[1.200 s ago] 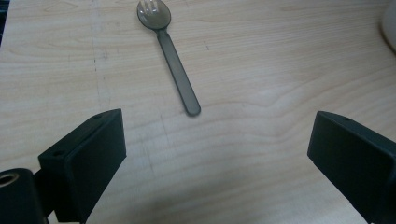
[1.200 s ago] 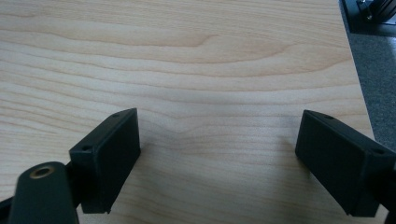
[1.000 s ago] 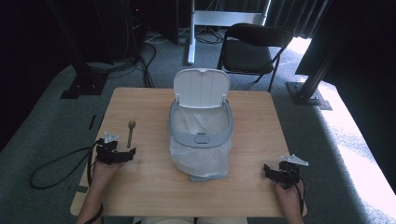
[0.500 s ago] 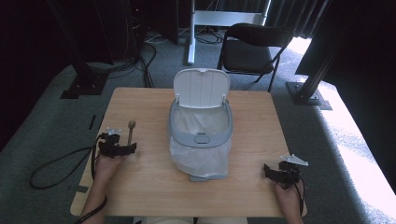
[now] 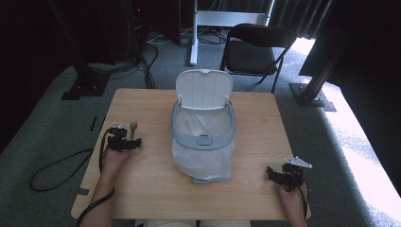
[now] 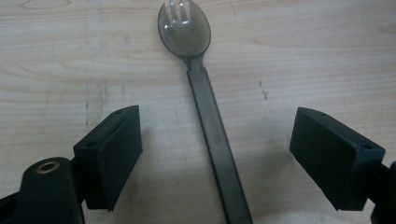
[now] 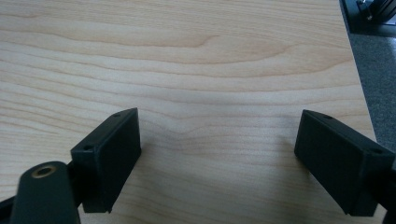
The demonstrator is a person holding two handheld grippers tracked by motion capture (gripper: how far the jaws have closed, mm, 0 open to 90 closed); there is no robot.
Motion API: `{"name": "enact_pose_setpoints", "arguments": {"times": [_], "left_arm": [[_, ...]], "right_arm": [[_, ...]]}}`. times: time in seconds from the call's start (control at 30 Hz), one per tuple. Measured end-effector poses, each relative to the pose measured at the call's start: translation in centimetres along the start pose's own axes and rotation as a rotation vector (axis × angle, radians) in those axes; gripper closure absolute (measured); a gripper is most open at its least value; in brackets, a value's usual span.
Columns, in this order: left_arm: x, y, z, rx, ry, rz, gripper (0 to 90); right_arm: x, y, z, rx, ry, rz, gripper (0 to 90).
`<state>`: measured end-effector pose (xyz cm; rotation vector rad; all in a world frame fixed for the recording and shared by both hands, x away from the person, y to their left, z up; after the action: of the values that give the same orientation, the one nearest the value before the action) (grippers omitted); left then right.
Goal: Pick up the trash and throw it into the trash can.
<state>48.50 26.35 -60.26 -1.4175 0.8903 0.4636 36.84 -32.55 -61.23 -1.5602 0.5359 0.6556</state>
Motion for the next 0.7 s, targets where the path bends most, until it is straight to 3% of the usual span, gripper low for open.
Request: {"name": "enact_pose_setpoints", "arguments": {"times": [0.13,0.27,0.3,0.33,0.57,0.7], "left_arm": [[0.29,-0.41,-0.01,0.028,-0.033,-0.011,26.8],[0.15,-0.50,0.17,0.025,-0.034,-0.032,45.7],[0.04,-0.42,0.03,0.046,-0.019,-0.035,45.7],[0.03,-0.41,-0.04,0.053,-0.012,-0.040,52.0],[-0.03,-0.48,0.26,0.001,-0.042,-0.057,76.6],[-0.10,-0.43,0.18,0.005,-0.047,-0.047,79.1]], "right_arm": [[0.00,0.00,0.00,0.000,0.000,0.000,13.8],[-0.02,0.01,0.03,0.001,-0.001,-0.001,14.5],[-0.04,0.02,0.05,0.000,-0.001,-0.002,14.6],[-0.06,0.03,0.10,0.000,-0.002,-0.002,14.6],[-0.06,0.03,0.09,0.000,-0.002,-0.001,14.5],[-0.06,0.03,0.09,0.000,-0.002,-0.002,14.5]]}}
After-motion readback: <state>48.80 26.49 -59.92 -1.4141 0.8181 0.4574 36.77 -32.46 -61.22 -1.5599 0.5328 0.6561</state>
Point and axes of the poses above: each handheld gripper's, and its own axes: x roughly forward along the jaws, y roughly out of its underside, z roughly to its left, the point moved 9 cm from there along x, roughly forward along the jaws, and after that the axes turned 4 degrees about y, right-handed, at the moved point
